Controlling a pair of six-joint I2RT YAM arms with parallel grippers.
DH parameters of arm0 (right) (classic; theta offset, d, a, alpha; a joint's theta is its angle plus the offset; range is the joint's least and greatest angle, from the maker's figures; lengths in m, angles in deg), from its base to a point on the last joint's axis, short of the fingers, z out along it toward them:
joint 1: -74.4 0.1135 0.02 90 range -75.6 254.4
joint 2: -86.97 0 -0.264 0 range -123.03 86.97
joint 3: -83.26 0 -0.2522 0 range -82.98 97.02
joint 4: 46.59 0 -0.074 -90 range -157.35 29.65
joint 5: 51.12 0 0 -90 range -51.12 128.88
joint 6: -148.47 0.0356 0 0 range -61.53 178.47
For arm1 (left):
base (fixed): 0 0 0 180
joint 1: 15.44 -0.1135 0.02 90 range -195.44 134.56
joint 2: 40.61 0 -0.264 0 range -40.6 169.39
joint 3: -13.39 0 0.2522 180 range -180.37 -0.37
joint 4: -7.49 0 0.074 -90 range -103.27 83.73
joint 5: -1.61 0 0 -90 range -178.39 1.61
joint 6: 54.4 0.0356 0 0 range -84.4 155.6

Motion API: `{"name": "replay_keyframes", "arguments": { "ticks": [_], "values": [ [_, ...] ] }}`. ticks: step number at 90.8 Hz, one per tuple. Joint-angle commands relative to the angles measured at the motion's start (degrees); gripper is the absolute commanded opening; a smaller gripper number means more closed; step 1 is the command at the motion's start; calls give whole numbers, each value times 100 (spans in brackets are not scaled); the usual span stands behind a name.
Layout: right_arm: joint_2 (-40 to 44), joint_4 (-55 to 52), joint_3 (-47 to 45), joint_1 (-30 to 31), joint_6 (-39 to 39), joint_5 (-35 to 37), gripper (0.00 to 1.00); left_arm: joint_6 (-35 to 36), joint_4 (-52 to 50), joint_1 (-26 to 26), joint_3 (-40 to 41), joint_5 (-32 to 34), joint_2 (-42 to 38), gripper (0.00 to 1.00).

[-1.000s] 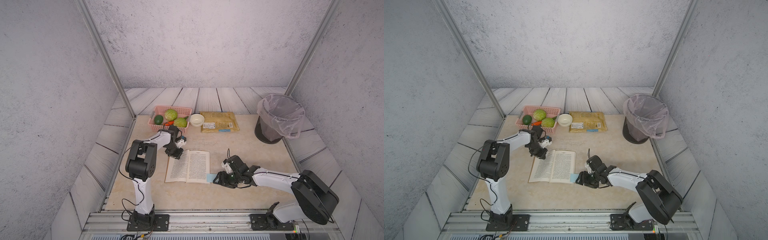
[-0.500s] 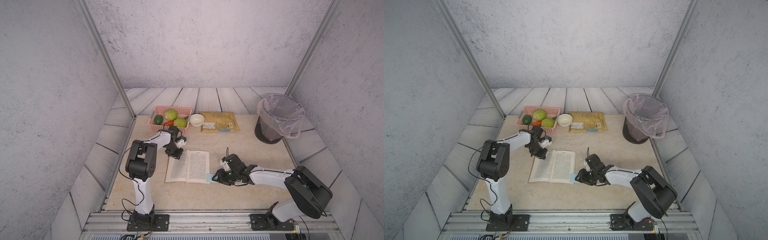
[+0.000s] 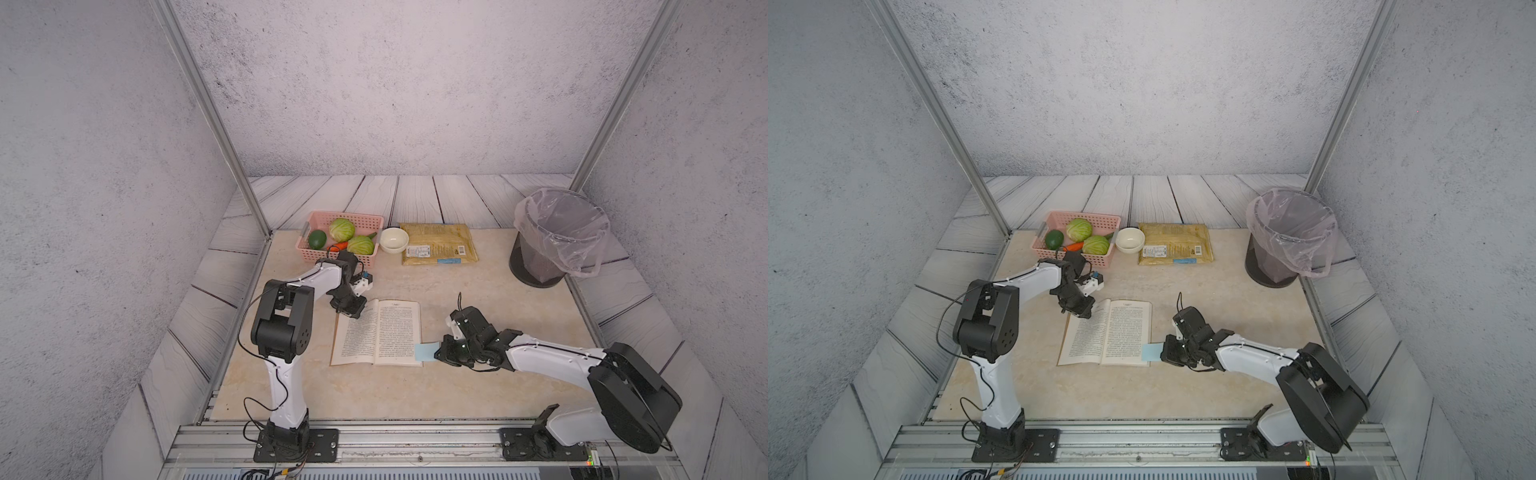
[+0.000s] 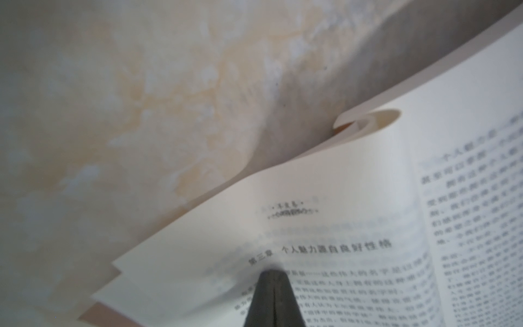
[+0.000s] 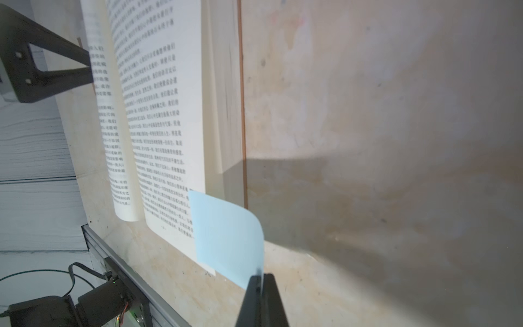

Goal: Peel off the used sticky note
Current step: Tear off the note from the book, then place the note in the trash bin, then close the book at the center of the board.

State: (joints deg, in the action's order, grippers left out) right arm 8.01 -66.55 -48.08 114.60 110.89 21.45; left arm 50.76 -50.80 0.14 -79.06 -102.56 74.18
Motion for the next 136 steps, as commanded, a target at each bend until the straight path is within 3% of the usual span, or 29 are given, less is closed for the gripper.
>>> {"name": "replay_keyframes", "arguments": {
  "ticks": [1,33,41,54,75,95,116,131,136],
  "values": [
    [477,-668,19,-43,-7,685,0,-4,42,-2,135,358,84,0],
    [2009,-1405,-29,-156,24,1862,0,-8,43,-2,135,360,80,0],
    [2291,-1863,595,-253,-512,2035,0,-4,44,-2,131,356,81,0],
    [2279,-3148,2490,-830,-1481,2503,0,-4,35,-2,122,363,89,0],
    [1229,-4054,5120,-3462,-1964,1649,0,-4,31,-2,118,363,99,0],
    [-554,-4208,7196,-4953,-1875,1652,0,-4,24,-2,117,363,97,0],
    [-2415,-4529,8851,-5588,-1681,1680,2,-4,26,3,109,355,98,0],
    [-3137,-4636,9298,-5644,-1819,1200,21,-13,17,-2,109,350,99,0],
    [-3240,-4554,9404,-5651,-1900,987,32,-13,19,-2,117,353,100,0]
  ]
}}
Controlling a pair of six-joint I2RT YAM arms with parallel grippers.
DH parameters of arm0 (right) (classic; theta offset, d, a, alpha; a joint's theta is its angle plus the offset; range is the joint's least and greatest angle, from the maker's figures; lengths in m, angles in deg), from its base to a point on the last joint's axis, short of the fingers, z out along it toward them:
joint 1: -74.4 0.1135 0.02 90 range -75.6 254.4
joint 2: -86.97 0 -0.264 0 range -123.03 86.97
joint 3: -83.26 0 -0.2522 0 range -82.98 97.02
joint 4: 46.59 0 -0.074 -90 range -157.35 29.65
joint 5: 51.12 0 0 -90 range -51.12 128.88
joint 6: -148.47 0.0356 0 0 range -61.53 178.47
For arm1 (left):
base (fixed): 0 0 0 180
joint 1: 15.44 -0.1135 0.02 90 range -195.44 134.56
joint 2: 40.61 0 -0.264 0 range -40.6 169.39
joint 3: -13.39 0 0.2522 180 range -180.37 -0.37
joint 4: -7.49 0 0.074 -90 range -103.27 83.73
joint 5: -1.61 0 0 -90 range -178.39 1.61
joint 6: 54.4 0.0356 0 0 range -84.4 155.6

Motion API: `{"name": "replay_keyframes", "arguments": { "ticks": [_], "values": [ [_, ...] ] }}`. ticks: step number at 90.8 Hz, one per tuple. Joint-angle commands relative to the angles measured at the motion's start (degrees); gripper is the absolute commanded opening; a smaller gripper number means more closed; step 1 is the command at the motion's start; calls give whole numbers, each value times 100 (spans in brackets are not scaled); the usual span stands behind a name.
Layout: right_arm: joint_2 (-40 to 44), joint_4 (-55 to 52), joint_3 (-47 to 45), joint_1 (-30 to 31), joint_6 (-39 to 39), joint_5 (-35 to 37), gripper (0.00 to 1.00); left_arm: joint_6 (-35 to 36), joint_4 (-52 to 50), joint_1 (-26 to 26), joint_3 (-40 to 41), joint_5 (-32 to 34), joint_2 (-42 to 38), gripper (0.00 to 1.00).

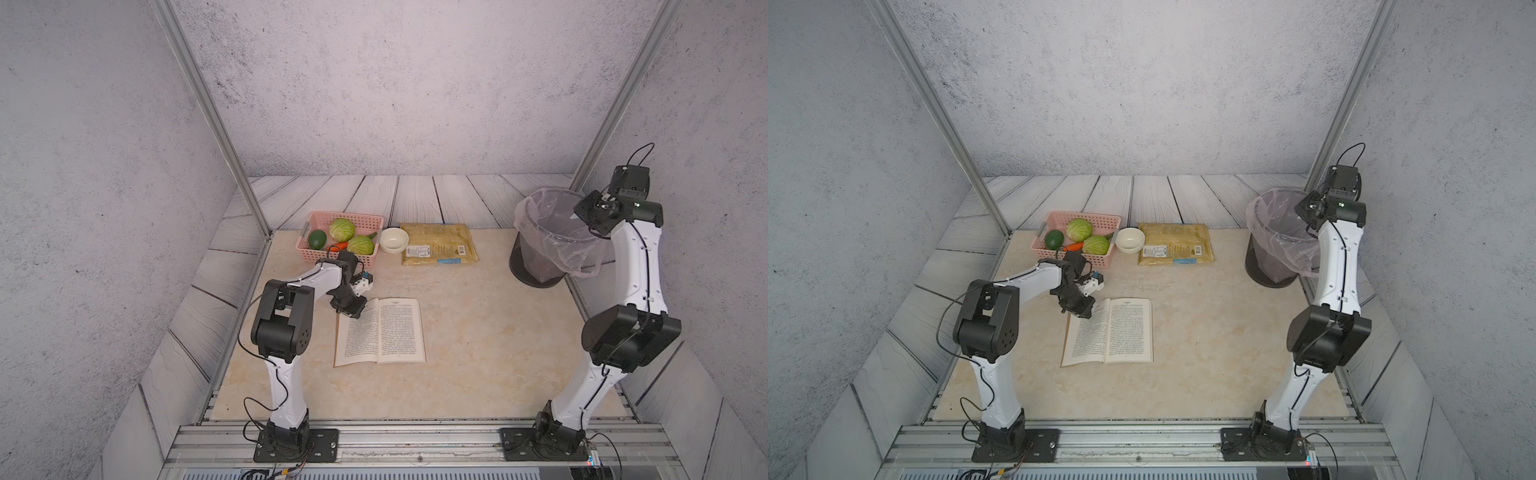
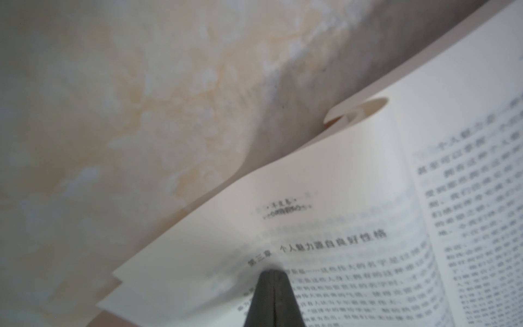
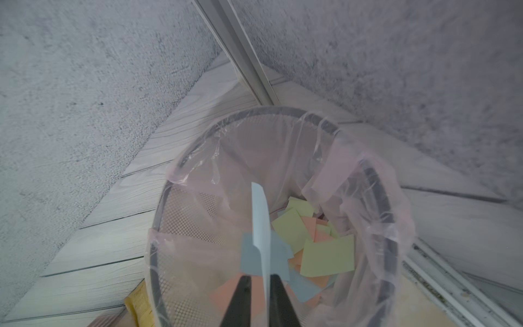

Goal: Peel off the used sticky note
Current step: Close the book at the center of the board.

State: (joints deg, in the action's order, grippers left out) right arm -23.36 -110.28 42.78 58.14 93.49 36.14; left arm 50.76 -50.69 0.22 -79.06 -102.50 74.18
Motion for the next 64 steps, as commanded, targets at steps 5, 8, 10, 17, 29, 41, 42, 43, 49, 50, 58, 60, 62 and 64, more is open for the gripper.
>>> {"name": "replay_keyframes", "arguments": {
  "ticks": [5,8,10,17,29,41,42,43,49,50,58,60,62,64],
  "values": [
    [-210,-282,656,-3,-205,-615,44,-13,4,-10,109,343,103,0],
    [-244,-383,875,-8,-211,-665,51,-13,-4,-10,109,347,106,0],
    [-270,-431,1004,-5,-214,-710,59,-6,-5,-10,109,345,104,0],
    [-226,-524,1309,5,-199,-884,72,-4,-1,-10,102,342,106,0],
    [110,-466,1313,71,-153,-1079,80,-12,-32,-10,67,339,132,0],
    [415,-631,1233,311,-331,-1167,81,-30,-196,-10,-86,139,48,0],
    [455,-658,1202,344,-357,-1158,81,-30,-219,-10,-107,111,29,0],
    [496,-680,1173,382,-391,-1150,81,-30,-253,-10,-131,76,-3,0],
    [752,-740,874,647,-550,-1105,82,7,-416,-4,-262,-90,-175,0],
    [799,-739,794,684,-576,-1109,82,19,-465,-3,-314,-108,-206,0],
    [1306,-570,-191,1075,-716,-1055,82,183,-867,-2,-681,-182,-500,0],
    [1504,-454,-563,1217,-723,-990,82,223,-978,-2,-763,-187,-584,0],
    [1685,-280,-900,1354,-725,-923,82,253,-1057,-2,-861,-193,-702,0],
    [1890,-100,-1287,1518,-729,-851,82,275,-1147,-2,-966,-201,-808,0]
  ]
}}
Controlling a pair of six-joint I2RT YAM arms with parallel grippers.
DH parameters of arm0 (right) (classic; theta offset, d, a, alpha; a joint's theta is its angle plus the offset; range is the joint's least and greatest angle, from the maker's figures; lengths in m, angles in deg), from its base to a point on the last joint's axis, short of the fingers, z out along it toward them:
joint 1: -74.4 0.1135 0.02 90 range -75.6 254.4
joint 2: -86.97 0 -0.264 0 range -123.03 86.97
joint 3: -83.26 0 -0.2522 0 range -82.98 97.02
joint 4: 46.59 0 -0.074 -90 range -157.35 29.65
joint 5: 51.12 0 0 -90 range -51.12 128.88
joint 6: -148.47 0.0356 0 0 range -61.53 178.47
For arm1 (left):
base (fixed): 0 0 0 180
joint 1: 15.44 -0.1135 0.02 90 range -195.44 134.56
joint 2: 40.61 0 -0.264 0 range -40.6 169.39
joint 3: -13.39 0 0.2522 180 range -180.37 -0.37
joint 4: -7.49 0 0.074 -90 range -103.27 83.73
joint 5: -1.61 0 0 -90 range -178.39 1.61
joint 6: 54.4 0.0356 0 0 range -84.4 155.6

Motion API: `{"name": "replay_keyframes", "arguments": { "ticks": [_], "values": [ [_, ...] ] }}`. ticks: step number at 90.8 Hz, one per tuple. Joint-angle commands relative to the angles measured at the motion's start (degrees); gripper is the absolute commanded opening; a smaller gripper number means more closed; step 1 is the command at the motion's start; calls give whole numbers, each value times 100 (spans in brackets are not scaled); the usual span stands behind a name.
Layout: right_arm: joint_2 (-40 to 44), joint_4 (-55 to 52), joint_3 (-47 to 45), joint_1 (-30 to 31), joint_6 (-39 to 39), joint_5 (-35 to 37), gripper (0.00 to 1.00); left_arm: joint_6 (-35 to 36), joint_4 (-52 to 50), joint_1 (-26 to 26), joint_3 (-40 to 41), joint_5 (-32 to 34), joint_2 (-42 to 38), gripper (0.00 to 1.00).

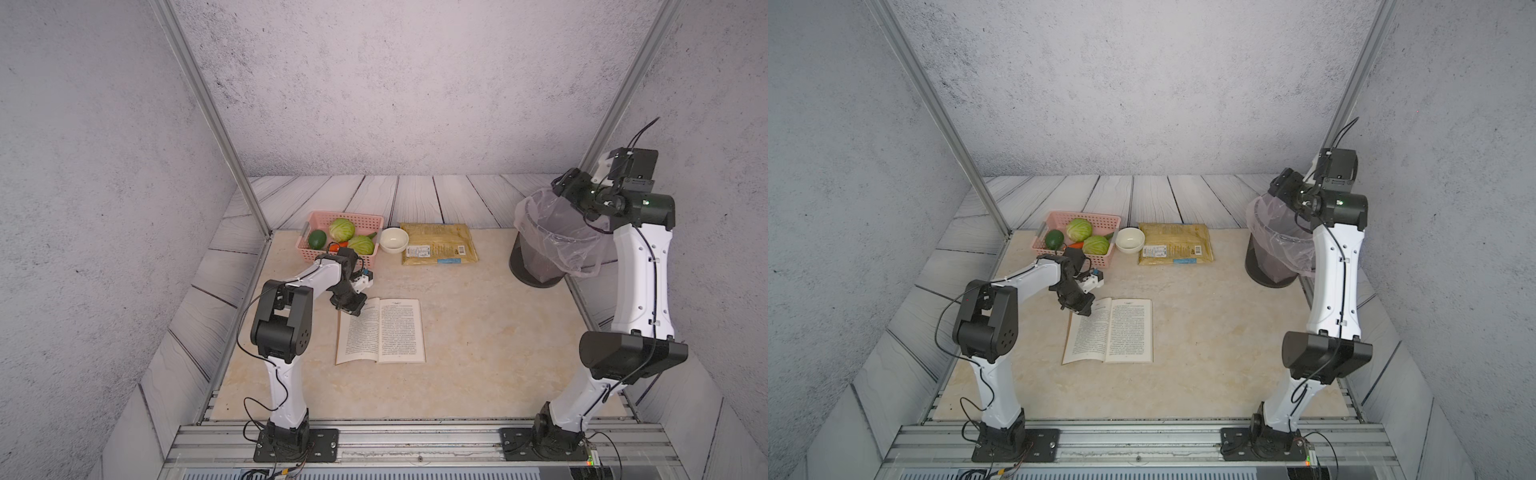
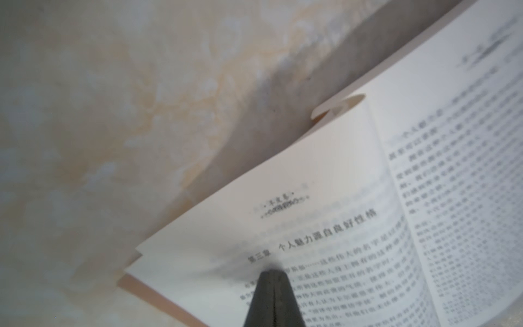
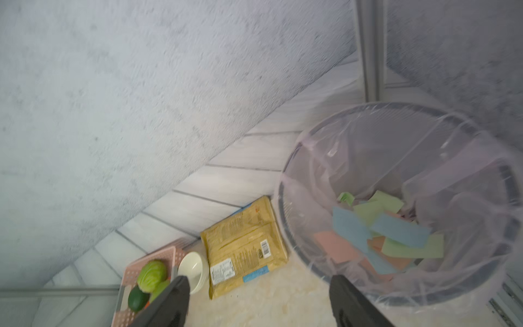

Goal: Peel off the used sticky note
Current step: Close the book at the center of the board, then reset both arms

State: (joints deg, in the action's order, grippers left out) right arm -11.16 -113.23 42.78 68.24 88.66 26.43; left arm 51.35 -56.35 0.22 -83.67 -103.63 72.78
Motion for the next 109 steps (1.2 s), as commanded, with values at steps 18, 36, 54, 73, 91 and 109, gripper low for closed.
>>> {"name": "replay_keyframes", "arguments": {
  "ticks": [18,36,54,73,91,109],
  "values": [
    [1929,1845,-4396,1671,-200,371,82,103,-1119,-7,-1207,-404,-1852,15],
    [2692,2668,-6344,2062,103,249,81,-76,-1039,-101,-1194,-271,-3074,49],
    [3403,2756,-7533,2126,108,616,82,0,-820,-730,-137,-171,-3638,56],
    [3869,3109,-8279,2123,-96,915,84,0,799,-1012,1991,396,-4090,61],
    [3863,3700,-8591,2126,-125,1243,87,-276,2417,-1015,3301,93,-4186,71],
    [3631,3773,-8689,2128,-579,2800,94,-290,4757,-1040,4613,578,-4411,99]
  ]
}}
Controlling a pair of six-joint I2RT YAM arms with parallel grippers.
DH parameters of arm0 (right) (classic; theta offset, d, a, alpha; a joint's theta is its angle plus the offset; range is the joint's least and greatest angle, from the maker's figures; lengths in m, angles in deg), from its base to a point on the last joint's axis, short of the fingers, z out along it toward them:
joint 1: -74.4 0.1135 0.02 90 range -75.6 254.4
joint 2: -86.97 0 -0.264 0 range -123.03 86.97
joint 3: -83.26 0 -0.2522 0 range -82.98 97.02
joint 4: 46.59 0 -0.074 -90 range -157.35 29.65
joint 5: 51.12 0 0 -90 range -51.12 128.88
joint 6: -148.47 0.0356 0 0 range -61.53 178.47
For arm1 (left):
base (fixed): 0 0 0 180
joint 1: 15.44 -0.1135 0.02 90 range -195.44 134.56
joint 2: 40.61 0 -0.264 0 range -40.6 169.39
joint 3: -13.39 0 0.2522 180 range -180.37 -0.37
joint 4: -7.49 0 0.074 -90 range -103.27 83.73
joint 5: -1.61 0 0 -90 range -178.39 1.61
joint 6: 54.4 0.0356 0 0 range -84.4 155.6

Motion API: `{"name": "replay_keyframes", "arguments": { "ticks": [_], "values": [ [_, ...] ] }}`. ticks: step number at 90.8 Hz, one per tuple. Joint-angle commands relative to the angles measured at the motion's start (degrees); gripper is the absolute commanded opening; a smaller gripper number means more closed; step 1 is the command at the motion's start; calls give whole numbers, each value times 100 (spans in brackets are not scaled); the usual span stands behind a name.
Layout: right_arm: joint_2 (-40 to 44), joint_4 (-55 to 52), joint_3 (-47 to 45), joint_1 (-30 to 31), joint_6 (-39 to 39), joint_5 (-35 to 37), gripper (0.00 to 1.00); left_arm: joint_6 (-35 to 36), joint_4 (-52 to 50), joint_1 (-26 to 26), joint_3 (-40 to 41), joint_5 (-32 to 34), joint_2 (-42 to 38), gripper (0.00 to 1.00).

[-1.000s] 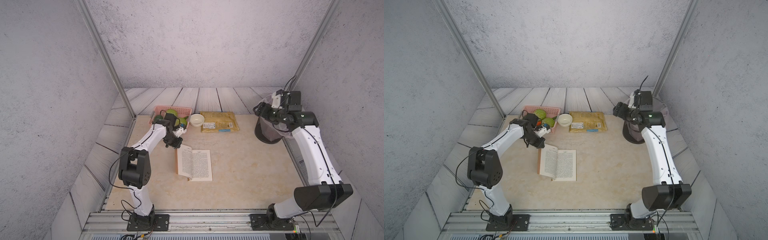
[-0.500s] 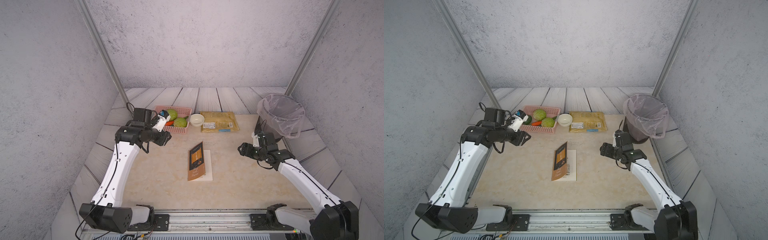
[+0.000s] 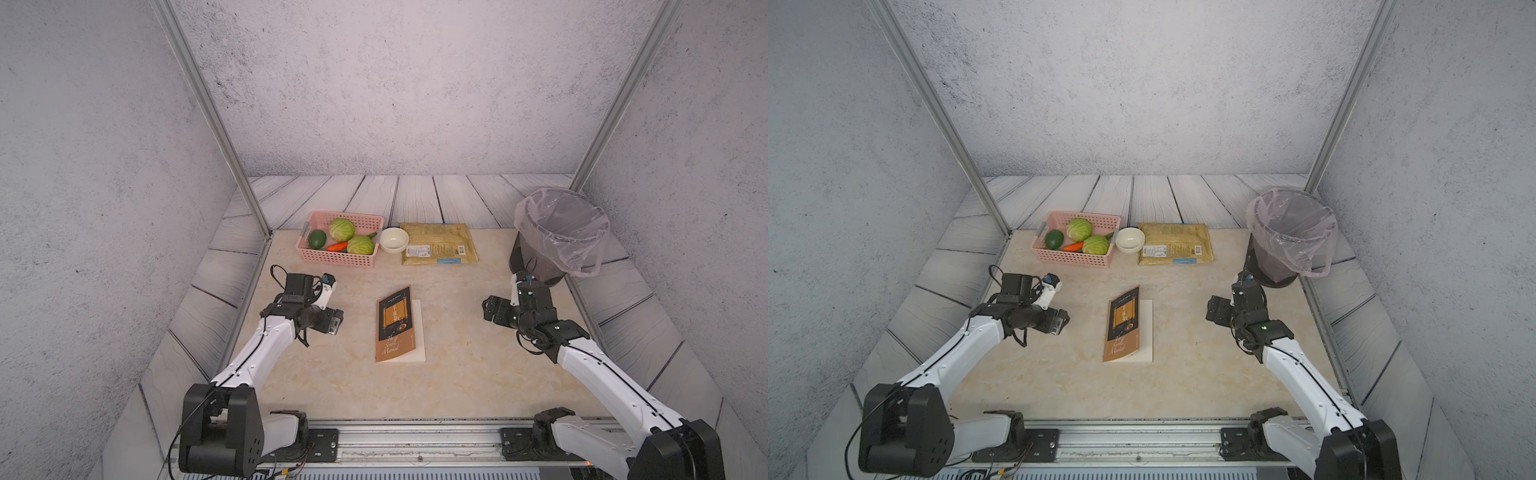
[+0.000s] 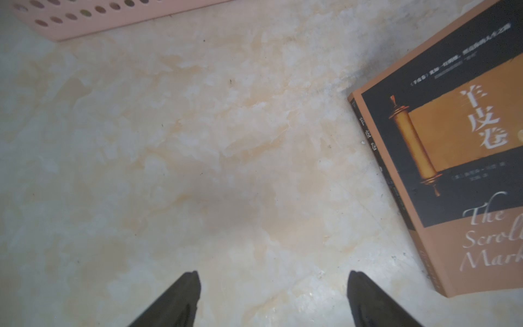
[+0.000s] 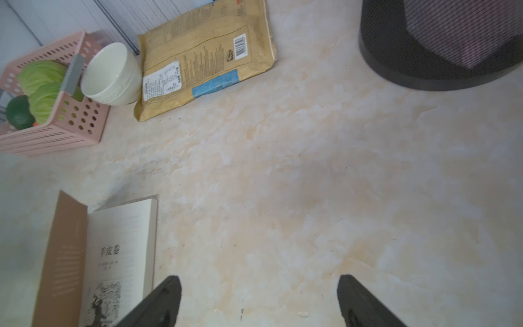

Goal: Peel off the used sticky note
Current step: Reset both arms

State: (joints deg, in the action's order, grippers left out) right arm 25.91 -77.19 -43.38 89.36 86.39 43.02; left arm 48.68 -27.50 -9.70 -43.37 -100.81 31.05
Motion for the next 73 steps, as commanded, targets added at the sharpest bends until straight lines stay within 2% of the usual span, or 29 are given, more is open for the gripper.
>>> {"name": "replay_keyframes", "arguments": {
  "ticks": [1,11,21,32,37,43,51,59,67,73],
  "values": [
    [-79,184,-83,16,-403,1256,94,-29,2121,-60,688,330,-257,100],
    [-81,563,-236,13,-902,1925,95,-280,4005,-128,1493,598,-253,98],
    [-11,849,-313,2,-1262,2410,95,-450,5001,-148,1734,672,212,98],
    [54,1786,-700,-34,-1844,2681,95,-590,6053,-185,1892,818,662,99],
    [25,2172,-876,-112,-2000,2744,95,-596,6128,-219,1895,723,829,98],
    [-97,2733,-1066,-259,-2132,2747,95,-747,6721,-312,2056,818,1044,98],
    [-344,3367,-1215,-433,-2289,2624,95,-942,6669,-479,1975,814,1270,98],
    [-784,4171,-1415,-584,-2368,2509,95,-1055,7455,-488,2060,1018,1726,98],
    [-1295,5105,-1629,-754,-2459,2164,95,-1098,6636,-504,1827,1084,1526,98],
    [-1633,5734,-1731,-822,-2495,1971,94,-1187,6829,-525,1820,1231,1634,98]
  ]
}}
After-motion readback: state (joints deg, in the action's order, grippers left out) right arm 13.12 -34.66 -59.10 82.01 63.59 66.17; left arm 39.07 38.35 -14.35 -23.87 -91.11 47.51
